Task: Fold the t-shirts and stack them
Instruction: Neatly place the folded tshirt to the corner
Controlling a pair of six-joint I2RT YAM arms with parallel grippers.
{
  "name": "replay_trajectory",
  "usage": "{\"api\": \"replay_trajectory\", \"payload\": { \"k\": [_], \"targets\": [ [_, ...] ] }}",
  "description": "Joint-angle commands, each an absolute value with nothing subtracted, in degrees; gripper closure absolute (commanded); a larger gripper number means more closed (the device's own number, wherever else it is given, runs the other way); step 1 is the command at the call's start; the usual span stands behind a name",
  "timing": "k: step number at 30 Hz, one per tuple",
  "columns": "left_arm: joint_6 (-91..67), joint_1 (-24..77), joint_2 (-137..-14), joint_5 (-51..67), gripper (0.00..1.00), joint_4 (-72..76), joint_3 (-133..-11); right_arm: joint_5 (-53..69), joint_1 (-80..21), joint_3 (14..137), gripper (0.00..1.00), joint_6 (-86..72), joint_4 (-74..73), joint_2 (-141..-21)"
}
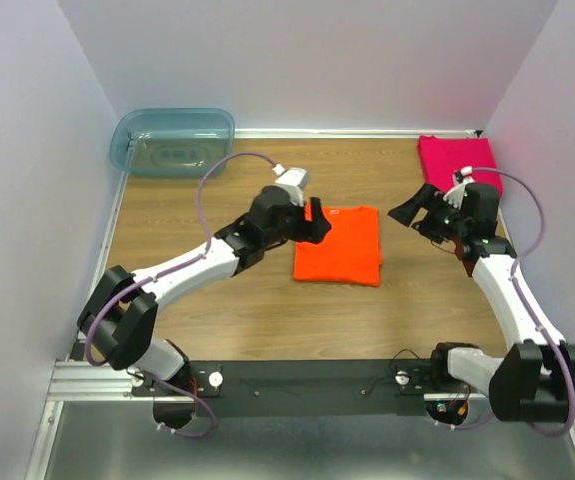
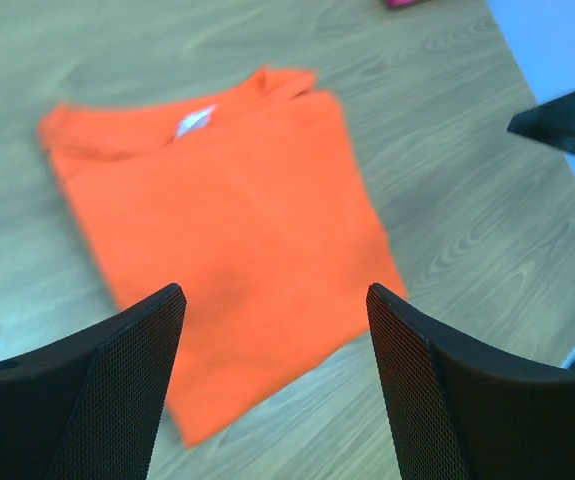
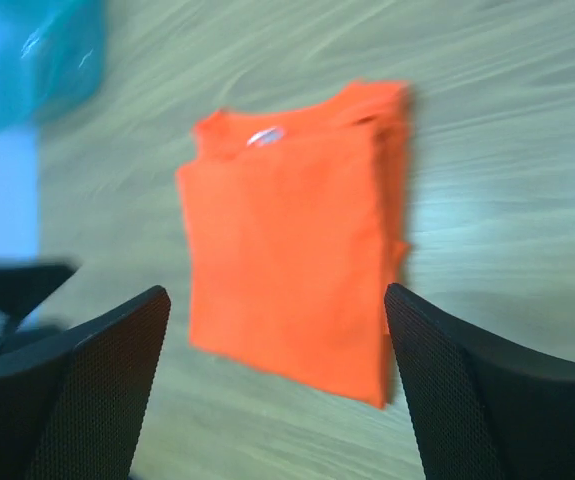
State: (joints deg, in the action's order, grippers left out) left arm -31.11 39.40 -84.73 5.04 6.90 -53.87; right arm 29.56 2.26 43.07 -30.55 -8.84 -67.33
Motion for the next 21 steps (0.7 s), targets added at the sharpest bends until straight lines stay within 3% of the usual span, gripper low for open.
{"api": "replay_trajectory", "payload": {
  "k": [1,6,8,12,21],
  "targets": [
    [-19.35,49.27,-86.99,-13.25,0.18,-2.45,-60.79,2.08,2.55,48.41,0.0,-28.92,-33.17,-63.72],
    [-10.57,59.91,-93.33,-23.71,0.2,-4.31,-67.32,-3.95,2.55,50.1,0.0,-29.97,-40.34,-63.55],
    [-8.19,64.05,-97.09,-26.52,0.27,-3.43,-69.51,-4.92,2.55,49.31,0.0,-30.93,-40.87,-62.5],
    [-2.13,68.89,-103.33,-25.77,0.36,-1.33,-73.29,-6.67,2.55,48.87,0.0,-30.85,-42.09,-63.27],
    [1.76,72.86,-111.88,-23.47,0.38,1.58,-77.61,-7.65,2.64,45.97,0.0,-31.55,-42.28,-65.21]
  ]
}}
